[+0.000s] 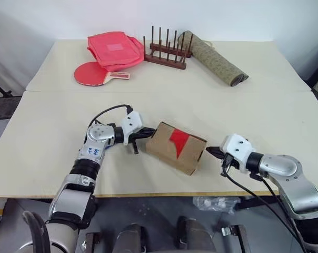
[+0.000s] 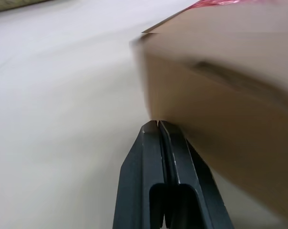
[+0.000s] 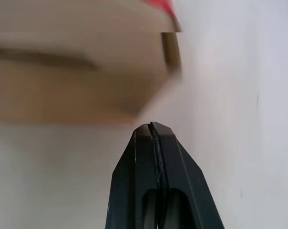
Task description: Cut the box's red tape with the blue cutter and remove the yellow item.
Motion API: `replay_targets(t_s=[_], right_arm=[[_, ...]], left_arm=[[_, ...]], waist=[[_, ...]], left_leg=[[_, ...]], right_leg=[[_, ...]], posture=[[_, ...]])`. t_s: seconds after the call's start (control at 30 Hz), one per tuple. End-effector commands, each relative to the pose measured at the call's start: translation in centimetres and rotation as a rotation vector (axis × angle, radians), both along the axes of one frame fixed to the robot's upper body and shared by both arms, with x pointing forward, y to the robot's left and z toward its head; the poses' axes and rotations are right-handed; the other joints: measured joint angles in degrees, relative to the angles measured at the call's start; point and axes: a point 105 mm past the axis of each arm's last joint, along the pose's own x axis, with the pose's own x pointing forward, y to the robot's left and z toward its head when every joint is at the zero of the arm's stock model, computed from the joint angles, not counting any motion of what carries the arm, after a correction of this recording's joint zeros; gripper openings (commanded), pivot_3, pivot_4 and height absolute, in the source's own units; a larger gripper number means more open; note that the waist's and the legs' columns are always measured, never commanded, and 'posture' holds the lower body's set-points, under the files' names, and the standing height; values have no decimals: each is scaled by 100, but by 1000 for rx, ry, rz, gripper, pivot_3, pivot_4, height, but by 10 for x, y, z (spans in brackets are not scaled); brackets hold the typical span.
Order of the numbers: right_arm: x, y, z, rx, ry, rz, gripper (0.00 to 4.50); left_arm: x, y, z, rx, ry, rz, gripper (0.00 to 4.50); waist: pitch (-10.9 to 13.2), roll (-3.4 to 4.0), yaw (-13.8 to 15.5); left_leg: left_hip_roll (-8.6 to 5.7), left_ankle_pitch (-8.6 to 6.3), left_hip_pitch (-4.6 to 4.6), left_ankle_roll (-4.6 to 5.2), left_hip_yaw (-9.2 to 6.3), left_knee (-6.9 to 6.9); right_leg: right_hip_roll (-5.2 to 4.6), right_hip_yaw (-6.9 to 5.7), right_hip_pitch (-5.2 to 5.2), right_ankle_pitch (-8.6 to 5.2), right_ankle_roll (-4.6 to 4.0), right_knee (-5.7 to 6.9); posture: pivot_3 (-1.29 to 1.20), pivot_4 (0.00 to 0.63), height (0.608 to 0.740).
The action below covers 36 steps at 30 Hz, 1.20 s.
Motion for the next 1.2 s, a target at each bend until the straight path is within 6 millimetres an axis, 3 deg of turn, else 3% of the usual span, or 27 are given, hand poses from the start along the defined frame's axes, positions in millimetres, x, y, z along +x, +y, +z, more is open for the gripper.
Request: replay_targets(t_s=[0.03, 0.17, 0.3, 0.47, 0.7, 1.03, 1.2], right_arm=[[-1, -9, 12, -19, -48, -12, 0], [-3, -22, 13, -68, -46, -37, 0], [-8, -20, 22, -44, -41, -32, 0], [-21, 0, 33, 53, 31, 40, 0], [-14, 19, 45, 125, 17, 61, 0], [-8, 11, 44, 103, -6, 20, 0], [-15, -3, 34, 44, 13, 4, 0]], left_arm=[[1, 0, 13, -15, -49, -14, 52], [2, -2, 17, -18, -56, -26, 52], [1, -5, 24, -27, -48, -58, 52], [-3, -16, 31, -48, -21, -130, 52], [0, -39, 32, -38, -12, -183, 52], [9, -48, 29, -42, -18, -151, 52], [13, -41, 29, -30, -28, -122, 52]], waist=[[0, 0, 2], [0, 0, 12], [0, 0, 7], [0, 0, 12], [0, 0, 11], [0, 0, 24], [0, -1, 30]], left_leg=[[0, 0, 0, 0, -2, 0], [0, 0, 0, 0, -2, 1], [0, 0, 0, 0, -3, 1], [1, 0, 1, 0, -7, 1], [1, -1, 1, 2, -8, 8], [0, -1, 0, 2, -8, 8], [0, -1, 0, 2, -7, 8]], right_leg=[[0, 0, 0, 0, 0, 0], [0, 0, 1, 0, 0, 0], [0, 0, 0, 0, 0, 1], [0, 1, 0, 0, 0, 2], [0, 2, 1, 2, -3, 3], [0, 1, 1, 3, -3, 3], [0, -1, 1, 3, -2, 2]], posture=[[0, 150, 740], [0, 150, 740], [0, 150, 740], [0, 150, 740], [0, 150, 740], [0, 150, 740], [0, 150, 740]])
